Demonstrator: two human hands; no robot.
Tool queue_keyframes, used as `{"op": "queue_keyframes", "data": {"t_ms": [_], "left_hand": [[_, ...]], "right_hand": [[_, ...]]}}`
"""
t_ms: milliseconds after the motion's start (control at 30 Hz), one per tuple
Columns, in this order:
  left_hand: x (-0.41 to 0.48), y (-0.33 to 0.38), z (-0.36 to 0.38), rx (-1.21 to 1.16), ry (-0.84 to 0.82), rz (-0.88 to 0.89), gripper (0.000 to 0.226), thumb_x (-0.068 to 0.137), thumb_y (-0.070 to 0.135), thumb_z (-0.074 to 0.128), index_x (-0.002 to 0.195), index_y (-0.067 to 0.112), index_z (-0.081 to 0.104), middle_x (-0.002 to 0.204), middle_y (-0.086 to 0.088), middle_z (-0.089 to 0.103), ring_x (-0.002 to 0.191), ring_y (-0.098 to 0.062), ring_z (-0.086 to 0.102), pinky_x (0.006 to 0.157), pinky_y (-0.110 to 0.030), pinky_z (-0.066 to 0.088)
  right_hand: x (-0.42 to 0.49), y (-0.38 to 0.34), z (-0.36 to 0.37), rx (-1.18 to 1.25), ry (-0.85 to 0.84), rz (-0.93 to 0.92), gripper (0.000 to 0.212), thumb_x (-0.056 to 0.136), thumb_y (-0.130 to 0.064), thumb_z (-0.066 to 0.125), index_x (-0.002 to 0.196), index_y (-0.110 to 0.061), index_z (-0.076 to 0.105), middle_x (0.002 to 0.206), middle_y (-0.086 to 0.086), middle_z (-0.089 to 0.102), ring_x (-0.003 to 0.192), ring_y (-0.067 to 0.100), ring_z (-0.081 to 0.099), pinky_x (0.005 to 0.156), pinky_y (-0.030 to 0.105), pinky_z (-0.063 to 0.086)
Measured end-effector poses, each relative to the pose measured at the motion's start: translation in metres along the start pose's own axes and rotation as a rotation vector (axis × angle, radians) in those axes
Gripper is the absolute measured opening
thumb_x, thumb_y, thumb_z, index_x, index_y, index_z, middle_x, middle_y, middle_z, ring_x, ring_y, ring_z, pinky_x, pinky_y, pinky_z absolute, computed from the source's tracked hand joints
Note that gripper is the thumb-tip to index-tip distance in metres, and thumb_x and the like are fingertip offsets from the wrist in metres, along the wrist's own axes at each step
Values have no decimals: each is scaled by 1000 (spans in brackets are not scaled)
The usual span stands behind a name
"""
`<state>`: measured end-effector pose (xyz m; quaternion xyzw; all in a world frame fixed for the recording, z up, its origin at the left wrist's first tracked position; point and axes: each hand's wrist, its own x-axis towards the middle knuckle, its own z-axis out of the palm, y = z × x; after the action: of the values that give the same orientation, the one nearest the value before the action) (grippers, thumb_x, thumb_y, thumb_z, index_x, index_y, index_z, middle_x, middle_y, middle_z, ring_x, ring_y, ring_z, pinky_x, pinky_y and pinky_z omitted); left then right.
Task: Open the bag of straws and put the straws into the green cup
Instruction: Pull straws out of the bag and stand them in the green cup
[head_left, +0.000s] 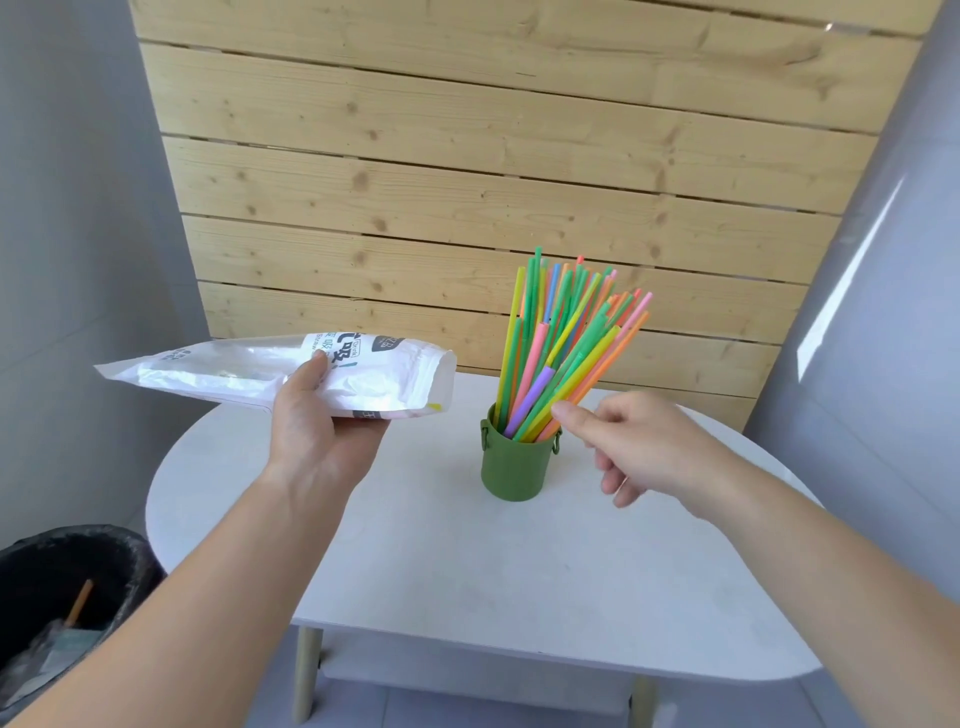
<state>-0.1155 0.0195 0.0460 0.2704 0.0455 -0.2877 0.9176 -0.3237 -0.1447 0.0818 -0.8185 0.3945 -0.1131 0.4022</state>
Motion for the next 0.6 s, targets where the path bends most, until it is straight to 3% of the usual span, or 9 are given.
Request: {"op": "queue_keyframes", "data": {"t_ms": [67, 167, 267, 367, 500, 600], "left_hand": [[-4, 0, 3, 10, -8, 2, 39, 101, 18, 61, 139, 9, 60, 127, -13, 74, 112, -34, 74, 100, -60, 54], [-8, 2, 7, 25, -63, 22, 29, 102, 19, 60, 129, 9, 63, 128, -11, 73, 117, -32, 72, 103, -58, 52], [-13, 5, 11, 89, -183, 54, 10, 103, 15, 57, 109, 13, 65, 106, -7, 77, 109, -28, 74, 104, -50, 53], [-20, 6, 18, 230, -310, 100, 12, 104, 13, 54, 107, 12, 66, 97, -4, 75, 96, -23, 74, 101, -42, 55], [-24, 9, 18, 383, -418, 166, 20, 103, 12, 56, 120, 3, 63, 108, -12, 70, 104, -28, 70, 100, -46, 54], [-24, 12, 16, 484, -452, 214, 38, 102, 9, 59, 133, -12, 53, 116, -21, 63, 108, -35, 66, 95, -48, 55]], "right_hand": [[-6, -1, 9, 162, -168, 59, 59, 92, -64, 51, 87, -6, 60, 66, 9, 59, 51, 22, 62, 49, 32, 54], [-11, -7, 30, 368, -262, 81, 74, 94, -71, 32, 98, -4, 62, 67, 12, 60, 51, 24, 59, 47, 28, 46], [-12, -17, 54, 685, -326, 141, 87, 91, -78, 24, 116, -3, 60, 73, 15, 64, 48, 25, 56, 43, 26, 41], [-11, -31, 77, 975, -347, 201, 90, 90, -80, 23, 117, -3, 59, 78, 20, 65, 46, 25, 52, 44, 24, 36], [-5, -48, 104, 1159, -298, 237, 84, 92, -78, 23, 118, -9, 63, 73, 14, 62, 45, 20, 41, 43, 22, 27], [-1, -57, 115, 1181, -288, 222, 74, 94, -75, 19, 103, -19, 66, 65, 4, 53, 47, 17, 35, 44, 22, 22]]}}
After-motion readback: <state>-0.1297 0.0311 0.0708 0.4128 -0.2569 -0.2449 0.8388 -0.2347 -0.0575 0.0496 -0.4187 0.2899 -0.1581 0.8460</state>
